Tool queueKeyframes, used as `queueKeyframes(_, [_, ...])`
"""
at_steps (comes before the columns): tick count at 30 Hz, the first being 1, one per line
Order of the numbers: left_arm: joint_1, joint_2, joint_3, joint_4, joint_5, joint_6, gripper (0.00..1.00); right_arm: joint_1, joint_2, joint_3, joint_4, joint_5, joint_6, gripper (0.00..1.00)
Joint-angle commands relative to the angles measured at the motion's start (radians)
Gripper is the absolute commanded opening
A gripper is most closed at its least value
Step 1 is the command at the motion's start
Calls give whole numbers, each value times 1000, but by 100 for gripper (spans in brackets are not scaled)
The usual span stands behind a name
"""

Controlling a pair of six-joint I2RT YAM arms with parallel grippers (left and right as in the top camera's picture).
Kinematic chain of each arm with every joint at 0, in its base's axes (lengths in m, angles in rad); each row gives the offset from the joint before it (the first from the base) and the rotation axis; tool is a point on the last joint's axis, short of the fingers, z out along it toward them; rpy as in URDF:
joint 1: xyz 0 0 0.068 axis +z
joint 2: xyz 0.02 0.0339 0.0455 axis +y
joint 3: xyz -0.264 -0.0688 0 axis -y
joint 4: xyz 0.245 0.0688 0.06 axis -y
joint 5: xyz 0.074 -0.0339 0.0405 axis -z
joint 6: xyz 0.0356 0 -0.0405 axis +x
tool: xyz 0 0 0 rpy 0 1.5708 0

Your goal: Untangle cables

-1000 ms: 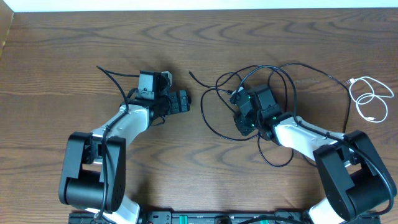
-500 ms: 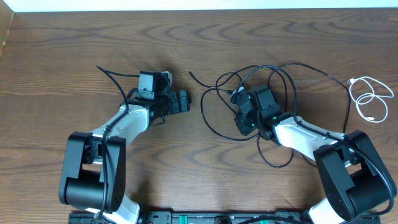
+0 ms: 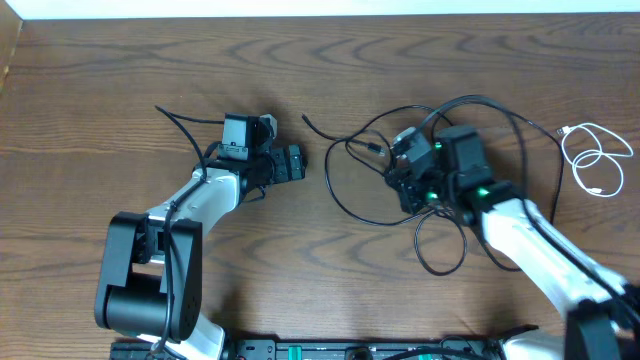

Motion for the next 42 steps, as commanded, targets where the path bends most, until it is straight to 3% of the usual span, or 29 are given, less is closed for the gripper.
queueKeyframes(1, [1,-6,-5,0,-3,-2,98,-31,-66,0,-33,-117,24,1])
queueKeyframes(7, [1,-6,-5,0,-3,-2,98,-107,-152,0,-22,-272,72,1])
queueKeyframes(12, [1,-7,-5,0,-3,-2,98,-208,-201,0,124,-484,208,1])
queueKeyframes(18, [1,-7,-5,0,-3,-2,98,-362,-219,0,484,-821,475,1])
queueKeyframes(25, [1,-6,-5,0,-3,-2,98,-520,-219,0,807,-945,877,1])
queueKeyframes(29, [1,-7,-5,12,-38,-2,98,-593,-217,-1,746,-919,884,1])
queueKeyframes(35, [1,-6,-5,11,-89,-2,98,-627,-217,-5,407,-819,779,1])
queueKeyframes(38, [1,-6,-5,11,-89,-2,98,-627,-217,-5,380,-875,762,1])
queueKeyframes(42, [1,-6,-5,11,-89,-2,98,-613,-217,-6,330,-899,607,1])
